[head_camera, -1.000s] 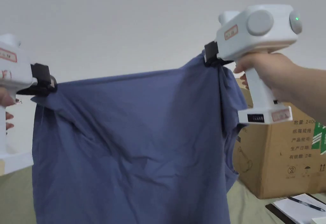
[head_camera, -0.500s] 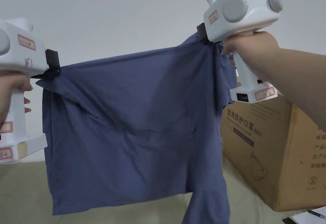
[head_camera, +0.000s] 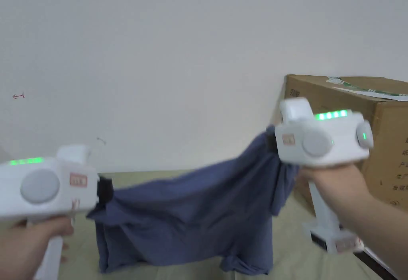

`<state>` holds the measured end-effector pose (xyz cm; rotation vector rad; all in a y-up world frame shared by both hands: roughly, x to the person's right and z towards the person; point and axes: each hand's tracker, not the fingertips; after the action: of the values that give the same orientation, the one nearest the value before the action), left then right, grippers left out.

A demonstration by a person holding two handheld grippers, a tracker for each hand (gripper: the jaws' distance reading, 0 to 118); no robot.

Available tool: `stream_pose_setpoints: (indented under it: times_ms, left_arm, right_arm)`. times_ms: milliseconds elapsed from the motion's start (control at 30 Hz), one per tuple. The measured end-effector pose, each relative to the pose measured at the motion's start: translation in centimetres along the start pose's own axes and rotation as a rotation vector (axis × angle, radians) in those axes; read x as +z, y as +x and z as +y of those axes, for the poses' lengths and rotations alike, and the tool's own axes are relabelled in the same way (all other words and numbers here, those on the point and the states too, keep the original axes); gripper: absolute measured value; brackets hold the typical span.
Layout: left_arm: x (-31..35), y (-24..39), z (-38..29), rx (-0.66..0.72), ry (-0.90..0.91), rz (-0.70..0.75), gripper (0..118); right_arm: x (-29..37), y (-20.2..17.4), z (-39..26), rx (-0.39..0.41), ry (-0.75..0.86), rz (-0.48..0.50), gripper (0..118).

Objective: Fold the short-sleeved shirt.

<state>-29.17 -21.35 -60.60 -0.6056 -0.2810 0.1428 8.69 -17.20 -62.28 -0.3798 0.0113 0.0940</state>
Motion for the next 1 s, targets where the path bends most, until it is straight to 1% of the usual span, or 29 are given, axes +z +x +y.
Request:
stream_pose_setpoints:
  times_ms: [100, 133, 200, 233, 267, 367, 500, 567, 633, 667, 733, 767, 800, 867, 900, 933, 967, 1000]
  left_arm:
    - [-0.8, -0.2, -6.6, 0.08, -0.095, -0.051, 0]
    - [-0.6, -0.2, -9.1, 0.107, -0.112, -0.068, 0]
    - [0.4, -0.3, -13.3, 0.142, -0.157, -0.11, 0]
    - [1.5, -0.2, -15.5, 0.147, -0.158, -0.114, 0]
    - [2.8, 0.0, -17.2, 0.146, -0.171, -0.123, 0]
    - [7.4, 0.7, -21.6, 0.129, -0.132, -0.137, 0]
    - [13.0, 1.2, -24.7, 0.126, -0.079, -0.127, 0]
    - [14.8, 1.1, -25.4, 0.158, -0.073, -0.126, 0]
    - [15.0, 1.2, -25.8, 0.198, -0.127, -0.095, 0]
    - [14.4, 1.1, -26.0, 0.194, -0.173, -0.067, 0]
    - [12.5, 0.7, -26.5, 0.19, -0.212, -0.065, 0]
    - [11.1, 0.6, -26.6, 0.181, -0.271, -0.047, 0]
    - [10.0, 0.4, -26.8, 0.18, -0.293, -0.038, 0]
    - [7.4, 0.0, -27.3, 0.174, -0.346, 0.009, 2]
    - [6.4, -0.3, -27.4, 0.18, -0.36, 0.029, 6]
    - [5.4, -0.4, -27.5, 0.189, -0.38, 0.044, 17]
    - [4.4, -0.7, -27.7, 0.196, -0.389, 0.044, 41]
    - [3.9, -0.8, -27.9, 0.201, -0.393, 0.047, 82]
  right_arm:
    - [1.2, 0.3, -8.4, -0.01, -0.062, 0.035, 4]
    - [2.4, 0.1, -11.3, 0.011, -0.098, 0.054, 4]
    - [5.2, -0.2, -16.2, -0.01, -0.101, 0.052, 4]
    - [7.2, -0.1, -18.8, -0.065, -0.122, 0.078, 4]
    - [8.9, -0.2, -20.4, -0.083, -0.127, 0.084, 4]
    - [14.7, -0.6, -24.2, -0.092, -0.137, 0.09, 4]
    - [21.3, -0.7, -25.7, -0.165, -0.135, 0.113, 4]
    - [23.4, -1.1, -25.8, -0.172, -0.144, 0.113, 4]
    - [23.8, -1.4, -26.2, -0.159, -0.182, 0.117, 4]
    - [23.1, -1.5, -26.7, -0.14, -0.231, 0.135, 4]
    - [21.1, -1.7, -27.8, -0.108, -0.305, 0.142, 4]
    - [19.8, -1.6, -28.5, -0.115, -0.347, 0.138, 4]
    - [18.4, -1.6, -29.0, -0.12, -0.393, 0.148, 4]
    - [15.3, -1.6, -30.4, -0.138, -0.48, 0.117, 4]
    - [14.1, -1.6, -30.9, -0.14, -0.519, 0.113, 7]
    - [12.9, -1.5, -31.4, -0.165, -0.542, 0.108, 12]
    - [11.7, -1.3, -32.1, -0.182, -0.572, 0.12, 21]
    - [11.2, -1.3, -32.4, -0.204, -0.573, 0.111, 43]
